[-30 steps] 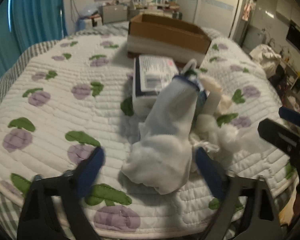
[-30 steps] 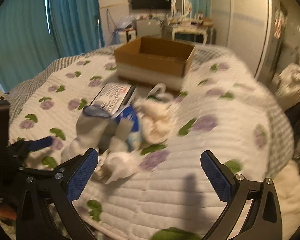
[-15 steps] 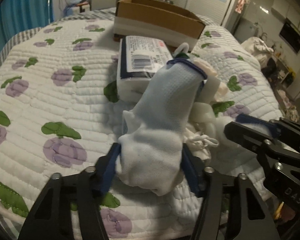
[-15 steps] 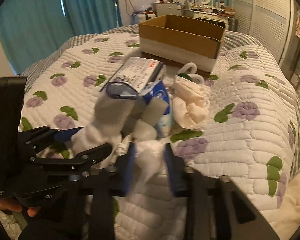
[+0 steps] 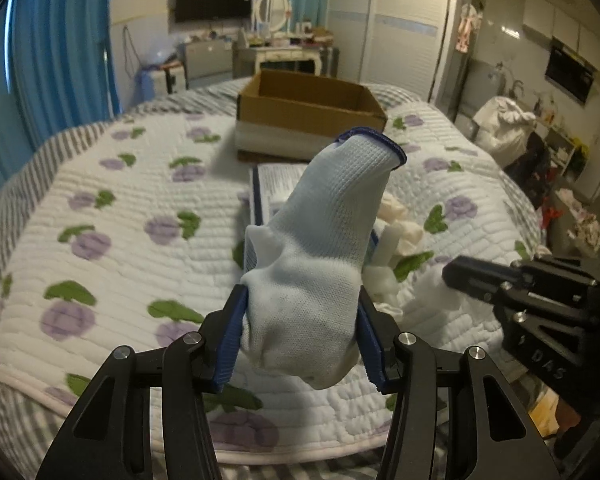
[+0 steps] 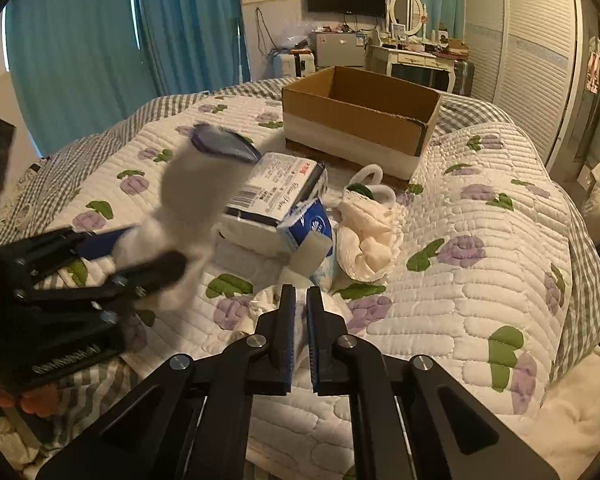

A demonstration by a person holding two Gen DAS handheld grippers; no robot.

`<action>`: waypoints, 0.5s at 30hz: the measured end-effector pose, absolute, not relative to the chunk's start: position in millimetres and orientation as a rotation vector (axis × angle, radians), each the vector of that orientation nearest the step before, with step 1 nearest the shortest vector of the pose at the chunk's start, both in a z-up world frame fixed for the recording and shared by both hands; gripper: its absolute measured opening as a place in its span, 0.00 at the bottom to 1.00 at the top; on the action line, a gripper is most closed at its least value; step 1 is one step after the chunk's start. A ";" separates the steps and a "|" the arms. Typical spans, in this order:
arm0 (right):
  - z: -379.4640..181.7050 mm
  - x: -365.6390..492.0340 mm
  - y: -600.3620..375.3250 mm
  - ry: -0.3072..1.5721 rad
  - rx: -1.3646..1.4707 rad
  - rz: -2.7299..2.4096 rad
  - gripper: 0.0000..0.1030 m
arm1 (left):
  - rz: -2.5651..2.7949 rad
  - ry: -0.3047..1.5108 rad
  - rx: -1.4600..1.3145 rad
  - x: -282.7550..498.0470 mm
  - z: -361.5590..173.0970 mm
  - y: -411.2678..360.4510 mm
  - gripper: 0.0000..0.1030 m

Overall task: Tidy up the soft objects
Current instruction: 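Lower the left gripper onto the white sock and close on it, then carry the white sock with the left gripper over the cardboard box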

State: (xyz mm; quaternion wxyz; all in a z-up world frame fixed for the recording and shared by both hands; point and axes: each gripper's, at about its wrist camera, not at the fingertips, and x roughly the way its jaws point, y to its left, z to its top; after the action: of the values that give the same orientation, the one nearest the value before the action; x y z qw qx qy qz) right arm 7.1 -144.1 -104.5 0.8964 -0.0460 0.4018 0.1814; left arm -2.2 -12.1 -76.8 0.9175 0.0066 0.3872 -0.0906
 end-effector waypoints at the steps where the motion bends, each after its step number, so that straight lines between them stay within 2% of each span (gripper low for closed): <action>1: -105.3 7.0 -144.7 0.832 -0.093 0.378 0.05 | -0.180 0.793 0.015 -2.0 -75.9 -11.3 0.49; 6: -89.5 4.1 -145.5 0.775 -0.088 0.400 0.03 | -0.161 0.768 0.011 1.9 -65.7 -5.8 0.49; 15: -6.3 40.1 -144.9 0.606 -0.105 0.419 0.03 | -0.174 0.662 0.031 32.7 -16.5 -10.0 0.49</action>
State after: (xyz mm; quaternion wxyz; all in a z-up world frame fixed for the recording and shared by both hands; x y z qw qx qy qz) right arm 40.1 -144.9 -6.3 0.9316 -0.0511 0.2961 0.2046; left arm 32.7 -10.0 -16.5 0.9420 0.0150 0.3243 -0.0852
